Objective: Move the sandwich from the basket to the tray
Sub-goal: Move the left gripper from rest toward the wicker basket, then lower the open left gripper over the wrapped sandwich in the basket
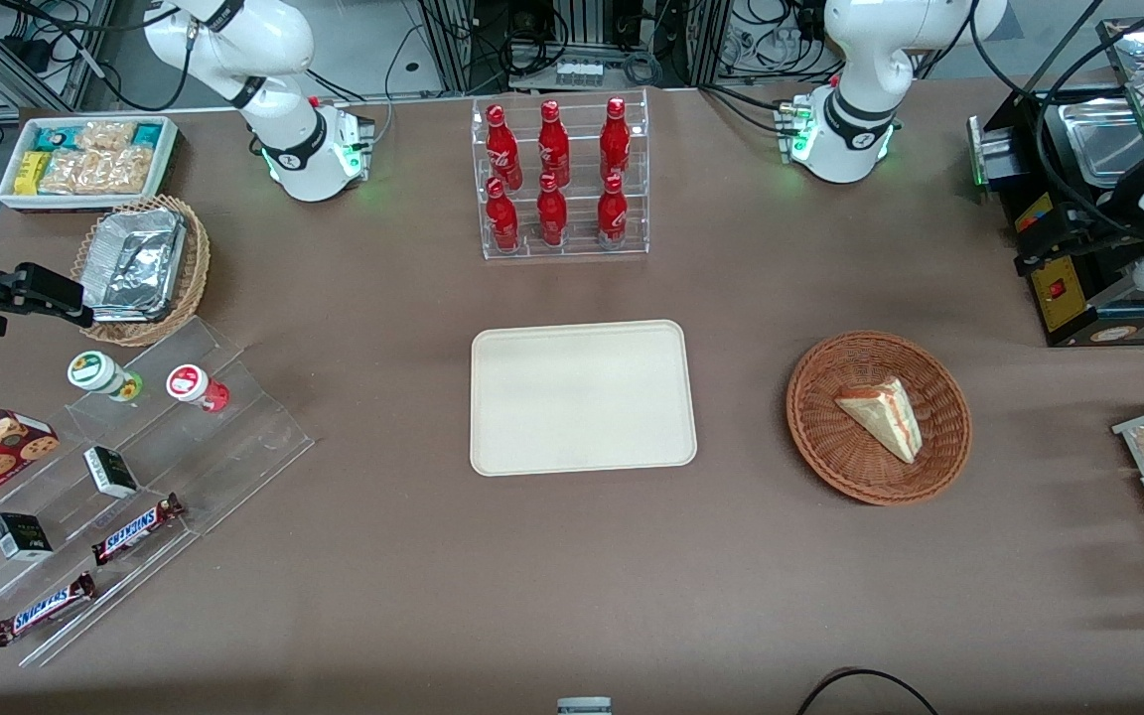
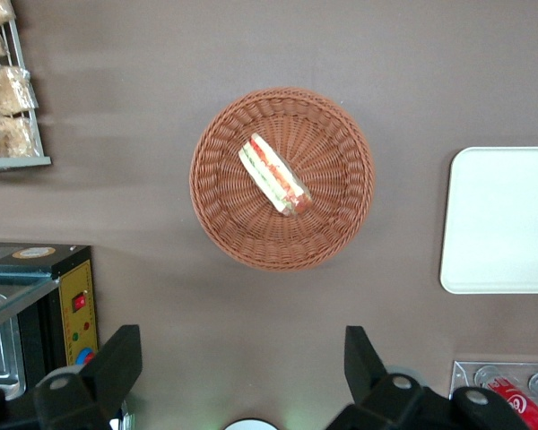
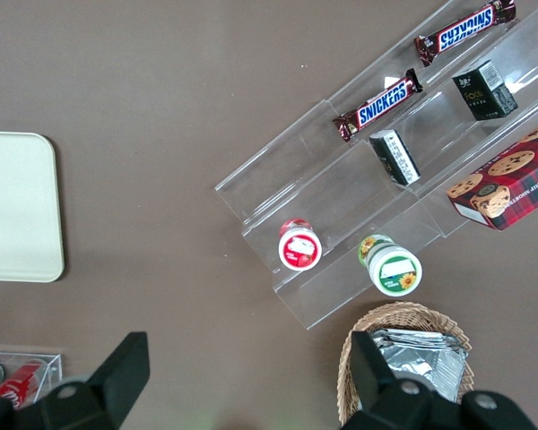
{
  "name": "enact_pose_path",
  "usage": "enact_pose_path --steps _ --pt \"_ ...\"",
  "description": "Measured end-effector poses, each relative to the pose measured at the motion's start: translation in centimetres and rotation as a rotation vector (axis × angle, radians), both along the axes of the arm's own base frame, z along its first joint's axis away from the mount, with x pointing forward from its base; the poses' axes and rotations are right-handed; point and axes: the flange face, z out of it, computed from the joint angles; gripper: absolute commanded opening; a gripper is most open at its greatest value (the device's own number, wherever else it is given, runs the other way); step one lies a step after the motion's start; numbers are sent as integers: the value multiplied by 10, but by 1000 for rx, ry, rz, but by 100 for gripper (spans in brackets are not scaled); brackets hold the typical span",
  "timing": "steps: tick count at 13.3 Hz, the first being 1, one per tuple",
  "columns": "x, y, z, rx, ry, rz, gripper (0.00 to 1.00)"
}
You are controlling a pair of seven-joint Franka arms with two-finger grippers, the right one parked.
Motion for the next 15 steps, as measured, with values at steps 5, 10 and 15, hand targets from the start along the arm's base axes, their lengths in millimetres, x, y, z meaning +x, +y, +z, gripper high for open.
enact_pose_path --steps 5,10,15 --pt "10 0 -12 1 20 -11 100" --pt "32 5 -85 5 40 5 100" --pt "29 13 -170 12 13 201 100"
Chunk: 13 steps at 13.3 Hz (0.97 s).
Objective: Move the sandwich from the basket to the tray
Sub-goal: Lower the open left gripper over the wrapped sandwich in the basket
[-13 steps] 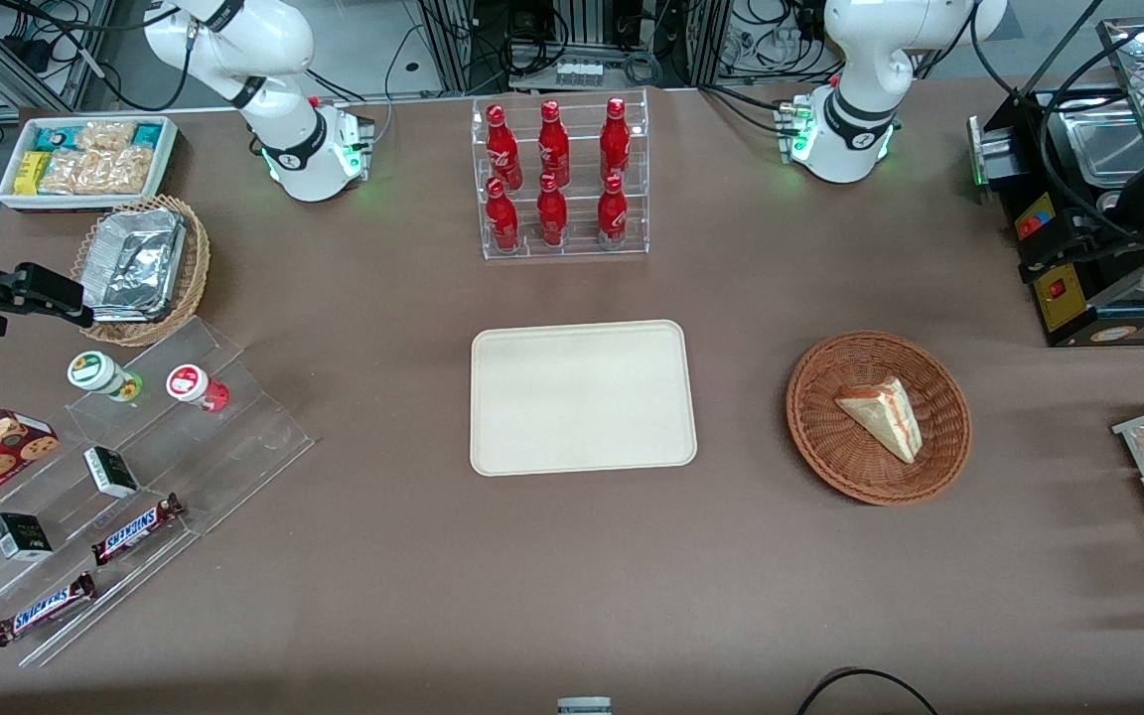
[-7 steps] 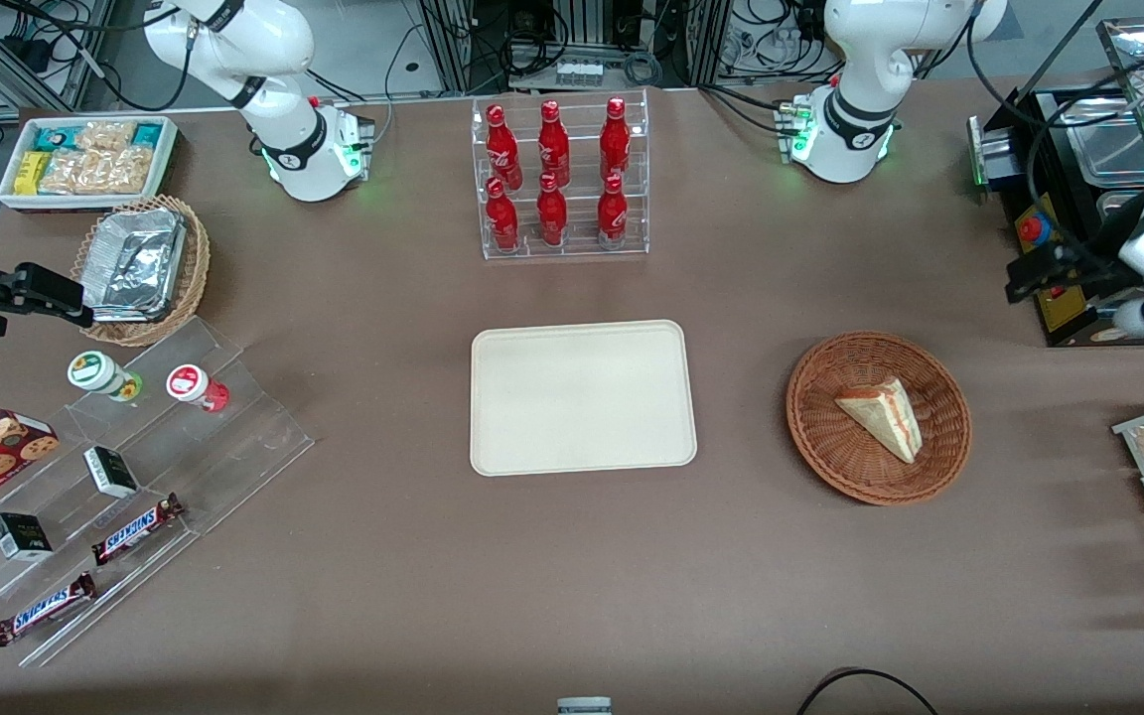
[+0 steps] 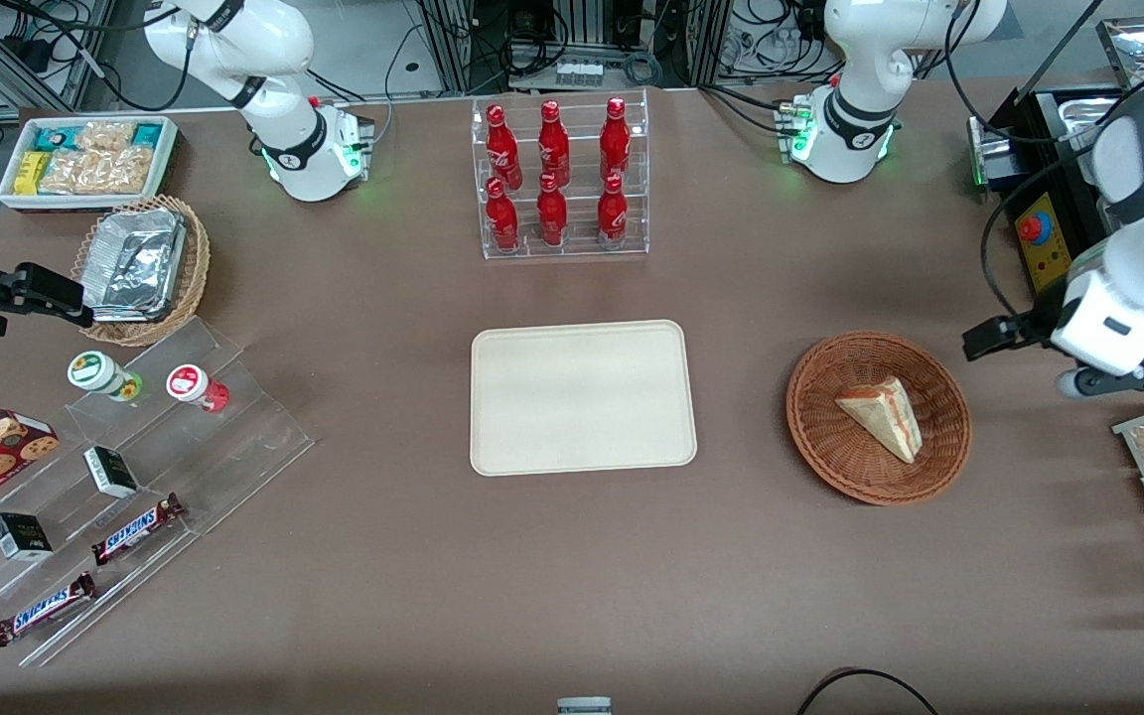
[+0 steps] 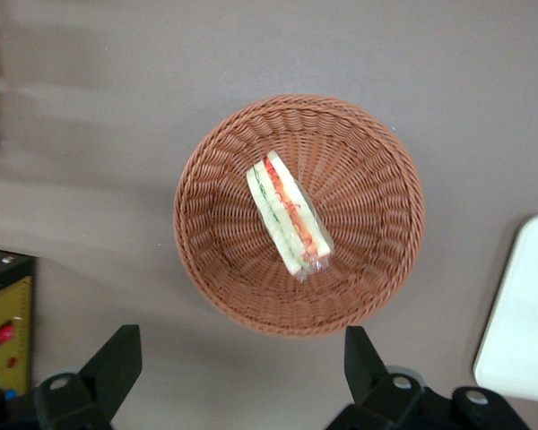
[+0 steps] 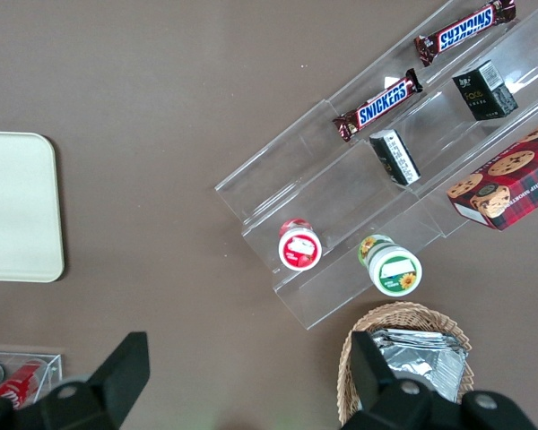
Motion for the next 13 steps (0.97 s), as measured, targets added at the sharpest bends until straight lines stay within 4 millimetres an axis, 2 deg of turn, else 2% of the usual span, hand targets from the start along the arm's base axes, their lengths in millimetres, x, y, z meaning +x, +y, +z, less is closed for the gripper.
enact_pose_path --steps 3,8,13 --pt "-10 -2 -51 4 -33 147 100" --pt "-26 -10 -111 4 -67 362 100" --pt "-25 -30 -152 6 -53 398 100"
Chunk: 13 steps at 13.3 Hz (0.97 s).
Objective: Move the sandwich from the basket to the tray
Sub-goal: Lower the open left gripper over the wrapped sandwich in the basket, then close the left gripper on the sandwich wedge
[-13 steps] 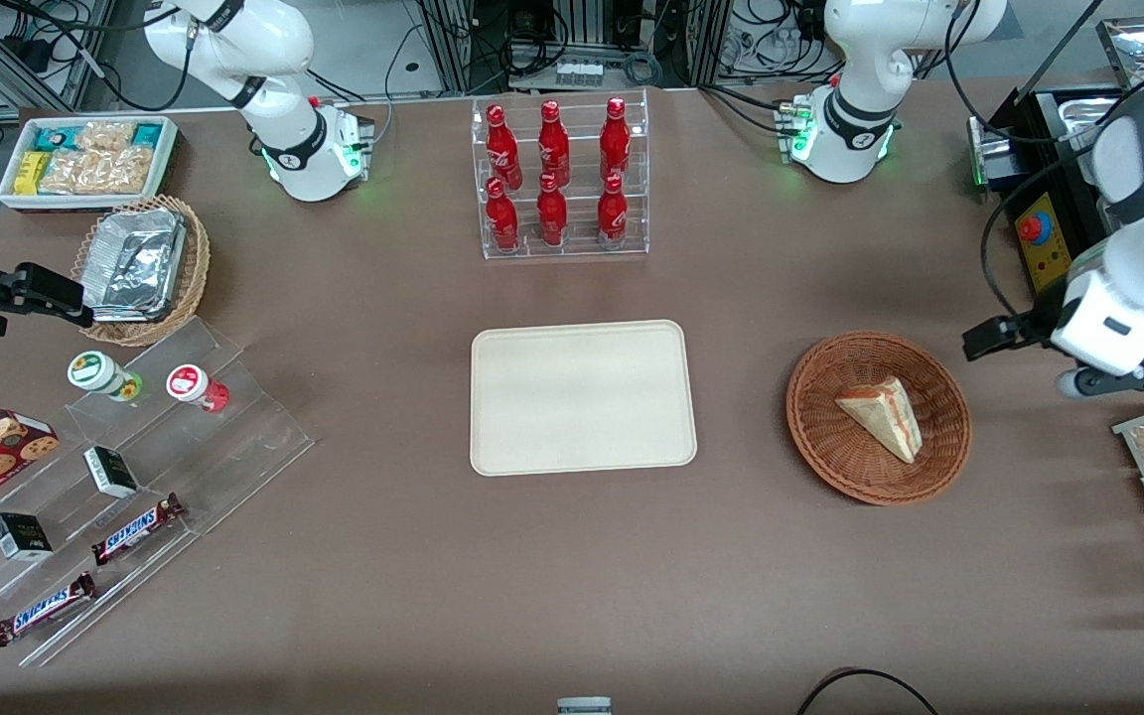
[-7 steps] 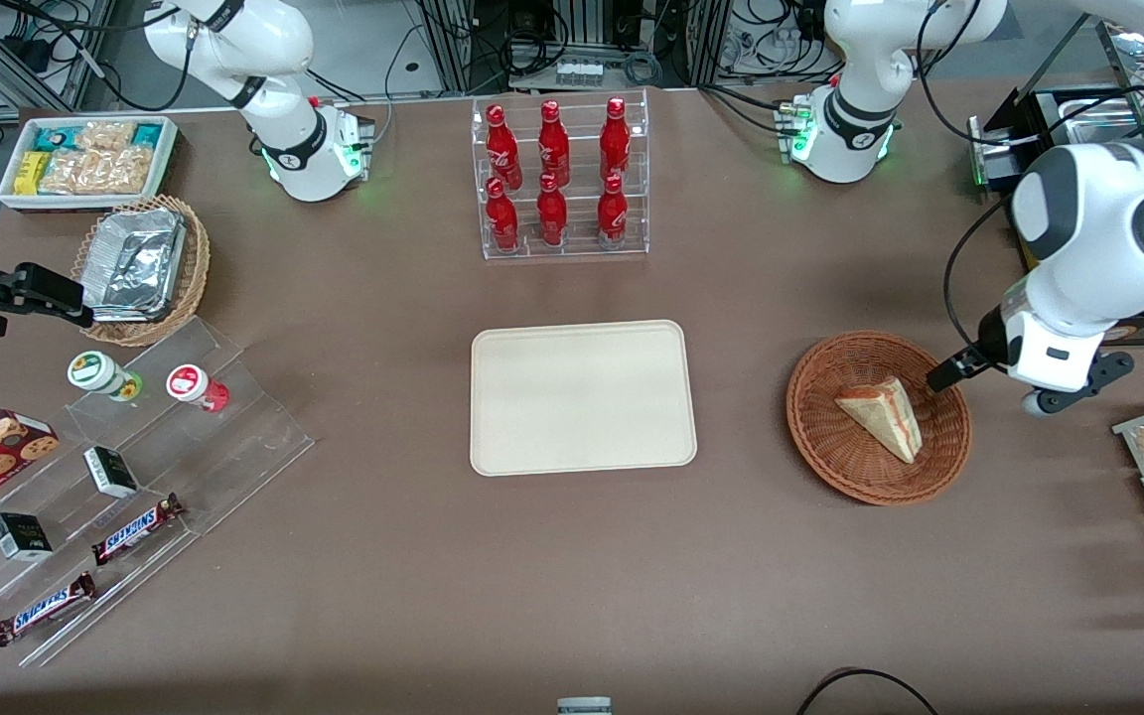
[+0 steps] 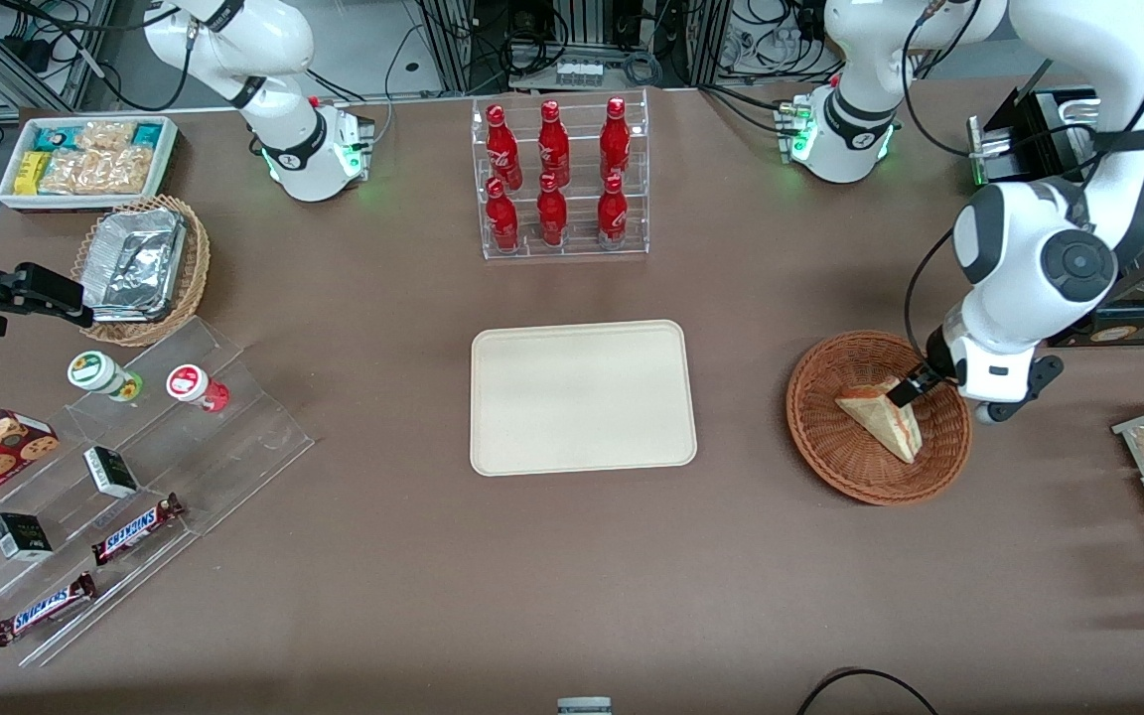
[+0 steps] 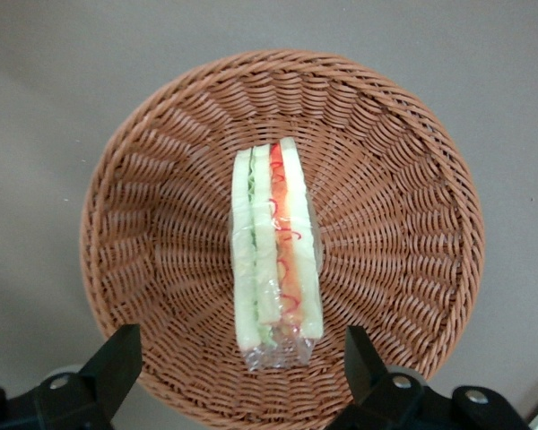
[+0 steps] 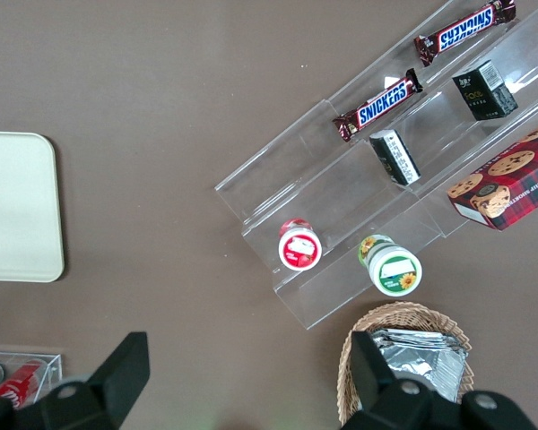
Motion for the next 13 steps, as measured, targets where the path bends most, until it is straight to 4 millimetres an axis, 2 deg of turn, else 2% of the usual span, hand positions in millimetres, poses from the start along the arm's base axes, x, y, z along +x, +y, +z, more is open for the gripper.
enact_pose_path --steps 5,7,8,9,10,11,13 --pt "-3 -5 -43 -4 -14 -1 100" --pt "-4 -5 -54 -4 -7 0 99" --pt "-4 -5 -57 -4 -3 1 88" --pt "-4 -5 -59 -4 0 4 61" --pt "-4 -5 -61 -3 2 15 21" --pt "-4 -5 -62 -3 4 28 0" --pt "-4 -5 -63 -3 6 36 0"
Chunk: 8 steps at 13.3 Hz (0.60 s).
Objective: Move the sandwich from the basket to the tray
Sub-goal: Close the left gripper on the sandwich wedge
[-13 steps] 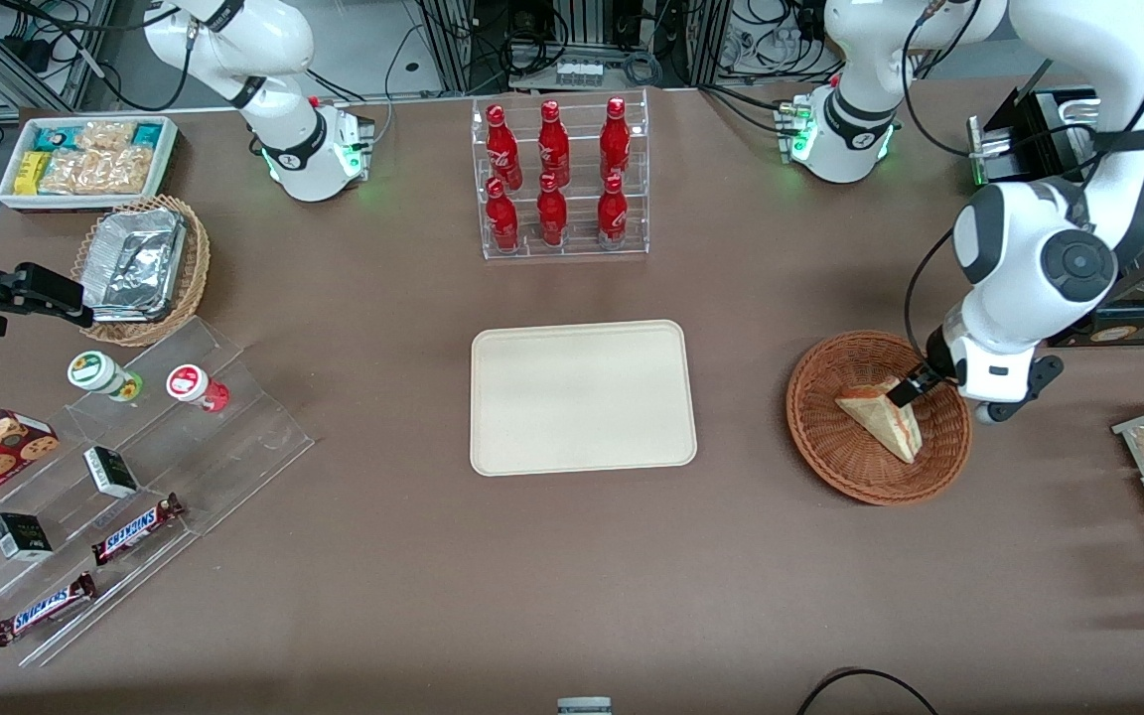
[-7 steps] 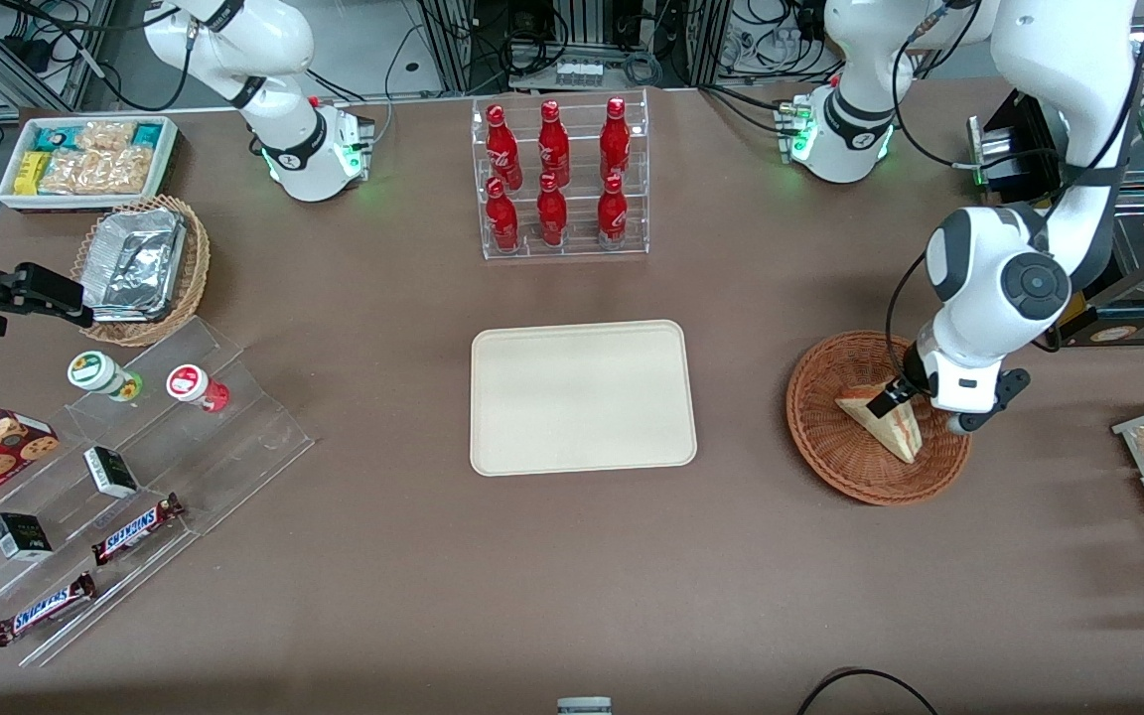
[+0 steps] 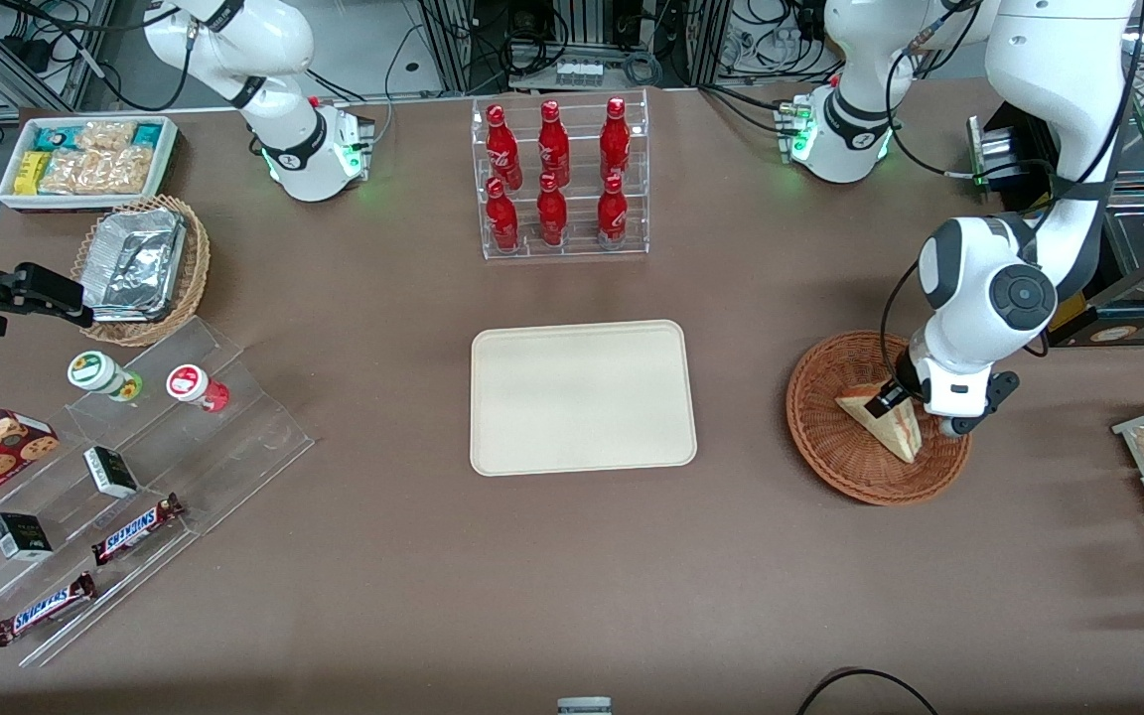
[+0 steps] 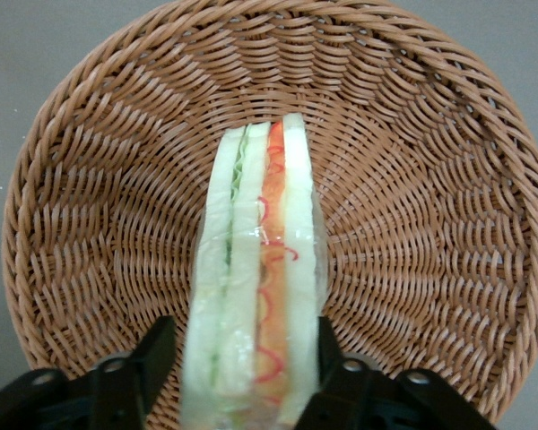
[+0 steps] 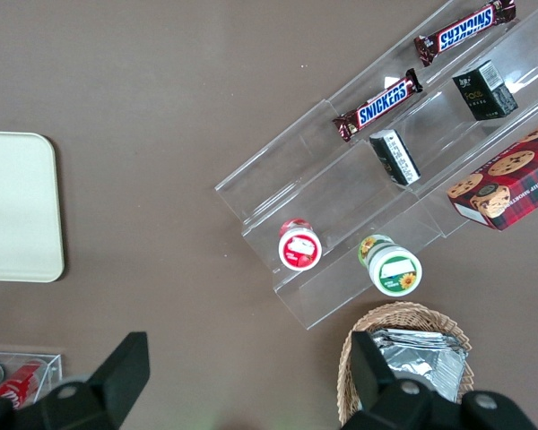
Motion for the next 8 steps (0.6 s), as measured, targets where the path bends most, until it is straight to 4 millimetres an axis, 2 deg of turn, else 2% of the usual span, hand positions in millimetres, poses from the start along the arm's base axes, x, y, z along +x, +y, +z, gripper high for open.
enact_pose_path --steps 2,4,6,8 --pt "2 -1 2 -1 -3 -1 0" --pt "9 -5 16 0 10 -13 0" --pt "22 -14 53 1 54 -56 0" --pt "35 -37 110 4 77 -111 0"
